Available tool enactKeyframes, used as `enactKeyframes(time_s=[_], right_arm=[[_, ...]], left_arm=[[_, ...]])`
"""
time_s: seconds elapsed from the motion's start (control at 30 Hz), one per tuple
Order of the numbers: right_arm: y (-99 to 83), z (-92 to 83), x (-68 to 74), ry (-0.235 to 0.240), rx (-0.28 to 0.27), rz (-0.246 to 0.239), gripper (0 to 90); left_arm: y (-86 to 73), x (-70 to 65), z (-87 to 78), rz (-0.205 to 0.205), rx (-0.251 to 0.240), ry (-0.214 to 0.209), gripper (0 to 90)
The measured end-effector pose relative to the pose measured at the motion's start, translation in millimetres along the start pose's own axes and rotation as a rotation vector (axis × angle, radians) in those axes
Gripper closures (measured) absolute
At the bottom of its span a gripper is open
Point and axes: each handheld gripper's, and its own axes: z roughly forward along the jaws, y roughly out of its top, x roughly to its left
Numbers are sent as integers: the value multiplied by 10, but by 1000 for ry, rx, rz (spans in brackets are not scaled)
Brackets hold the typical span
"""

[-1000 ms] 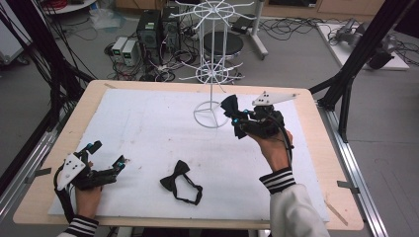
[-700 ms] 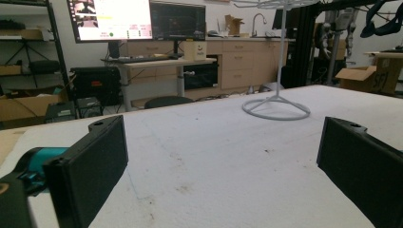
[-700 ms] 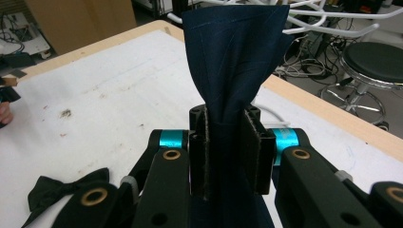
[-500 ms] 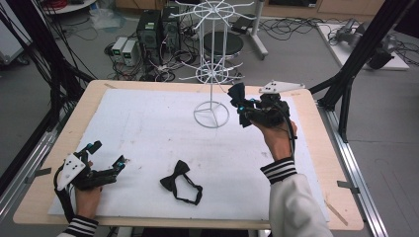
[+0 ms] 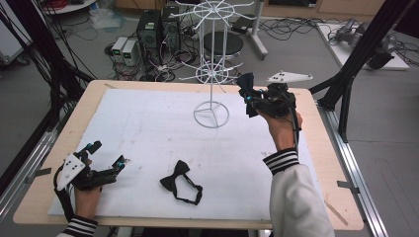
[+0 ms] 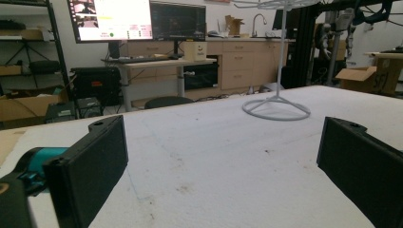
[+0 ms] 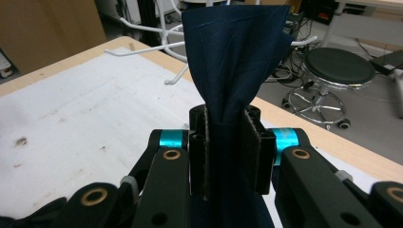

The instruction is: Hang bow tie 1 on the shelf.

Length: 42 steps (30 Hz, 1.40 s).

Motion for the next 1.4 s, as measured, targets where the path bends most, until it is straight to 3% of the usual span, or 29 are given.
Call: enactKeyframes(time_s=[0.43, 0.77, 1.03, 1.4], right_arm=[[99, 47, -161, -104, -11, 20, 752], [227, 89, -203, -150, -35, 13, 753], [324, 140, -198, -167, -45, 0, 752], [332, 262, -163, -147, -57, 9, 753]], left_arm=[[0, 0, -2, 1, 0, -1, 35], [0, 0, -2, 1, -1, 0, 34], [0, 0, -3, 1, -2, -1, 34], [0, 1, -3, 0, -2, -1, 35]])
